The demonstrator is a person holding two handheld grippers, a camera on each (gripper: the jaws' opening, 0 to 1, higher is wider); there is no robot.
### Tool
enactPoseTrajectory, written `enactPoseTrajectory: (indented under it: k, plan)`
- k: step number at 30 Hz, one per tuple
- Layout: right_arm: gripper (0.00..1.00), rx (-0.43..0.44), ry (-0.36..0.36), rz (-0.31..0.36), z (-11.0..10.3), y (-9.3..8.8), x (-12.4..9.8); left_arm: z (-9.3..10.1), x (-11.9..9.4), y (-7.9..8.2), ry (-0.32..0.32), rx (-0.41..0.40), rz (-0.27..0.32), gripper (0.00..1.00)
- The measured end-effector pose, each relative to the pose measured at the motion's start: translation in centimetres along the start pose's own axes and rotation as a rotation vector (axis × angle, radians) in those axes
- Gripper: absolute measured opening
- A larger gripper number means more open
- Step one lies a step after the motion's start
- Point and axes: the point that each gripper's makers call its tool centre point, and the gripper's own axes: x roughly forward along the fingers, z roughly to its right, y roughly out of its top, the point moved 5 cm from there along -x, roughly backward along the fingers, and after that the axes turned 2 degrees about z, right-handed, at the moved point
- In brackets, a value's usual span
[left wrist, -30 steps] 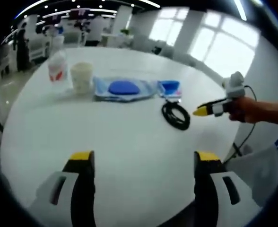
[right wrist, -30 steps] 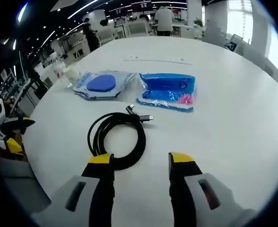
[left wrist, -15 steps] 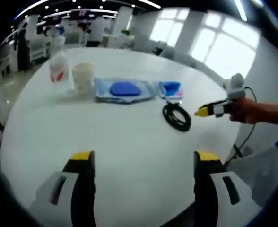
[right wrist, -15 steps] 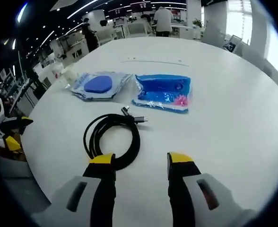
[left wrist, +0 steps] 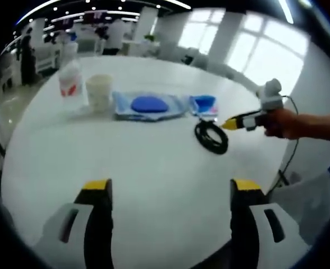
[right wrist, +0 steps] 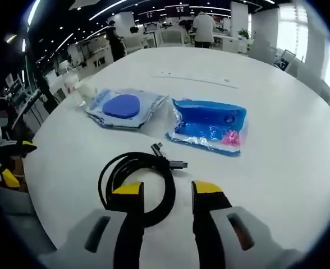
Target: Arrange the tabletop items into an orderly group along one side of the table until the central work area is clear of visible clutter.
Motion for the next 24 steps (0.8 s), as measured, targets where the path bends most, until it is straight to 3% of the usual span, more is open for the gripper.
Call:
enactPoseTrajectory:
  k: [5,9,14,17,24]
  plan:
    - [0.28,-0.024,0.016,-0.018,-0.5,0.1,1.3,0.1,0.0,-0.2,-0.004,0.003,-0.004,0.84]
    - [0.20,-0.057,0.027,-0.038,-1.0,-0.2,1.9,0.0,-0.1,-0.3,-0.003,0.003,-0.015,0.84]
    - [0.17,-0.091,0.001,-0.070,-0.7,-0.5,2.4,-0.2,-0.1,-0.3,0.004,-0.006,-0.012,0.84]
    - [0.07,-0.116,-0.017,-0.083,-0.3,-0.6,2.3,-0.2,-0.1,-0.3,0.003,-0.008,-0.010,0.84]
    - [0.06,-0.108,-0.006,-0.087,-0.4,-0.7,2.4,0.1,0.1,-0.5,-0.005,0.004,-0.023,0.84]
